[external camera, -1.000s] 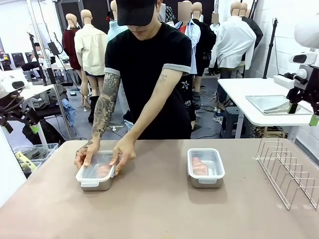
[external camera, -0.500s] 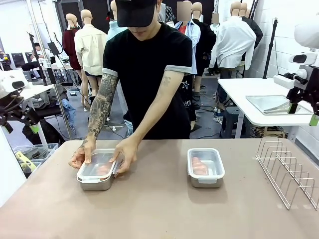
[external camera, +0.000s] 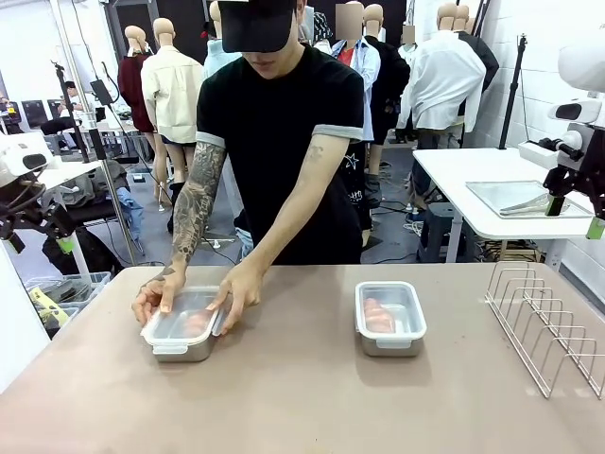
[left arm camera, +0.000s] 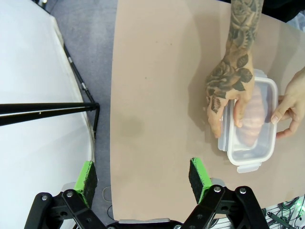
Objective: Place the bread in airtight containers.
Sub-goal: Release when the human grabs the Airtight Container lid.
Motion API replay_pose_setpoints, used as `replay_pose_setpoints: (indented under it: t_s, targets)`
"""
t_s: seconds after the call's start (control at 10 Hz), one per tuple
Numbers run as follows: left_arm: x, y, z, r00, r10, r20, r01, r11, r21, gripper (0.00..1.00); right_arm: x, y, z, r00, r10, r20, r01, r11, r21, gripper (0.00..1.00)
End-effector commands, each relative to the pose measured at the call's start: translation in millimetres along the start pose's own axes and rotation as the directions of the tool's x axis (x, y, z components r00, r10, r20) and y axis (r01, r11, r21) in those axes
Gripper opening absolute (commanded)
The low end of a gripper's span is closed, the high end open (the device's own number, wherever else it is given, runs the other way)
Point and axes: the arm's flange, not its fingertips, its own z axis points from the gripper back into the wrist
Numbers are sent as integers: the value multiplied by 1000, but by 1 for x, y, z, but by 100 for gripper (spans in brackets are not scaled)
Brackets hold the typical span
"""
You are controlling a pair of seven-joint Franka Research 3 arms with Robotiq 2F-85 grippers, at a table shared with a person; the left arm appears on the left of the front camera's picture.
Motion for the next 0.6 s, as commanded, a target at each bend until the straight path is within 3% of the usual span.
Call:
replay_pose_setpoints:
  t_s: [0.0, 0.5]
  targets:
    - [-2, 0, 1, 1000, 16, -3, -16, 1000, 27, 100, 4, 0, 1, 1000, -16, -15, 17, 1000, 6, 100]
    - [-2, 0, 1, 1000, 16, -3, -16, 1000, 27, 100, 4, 0, 1, 1000, -16, -15, 17, 1000, 6, 100]
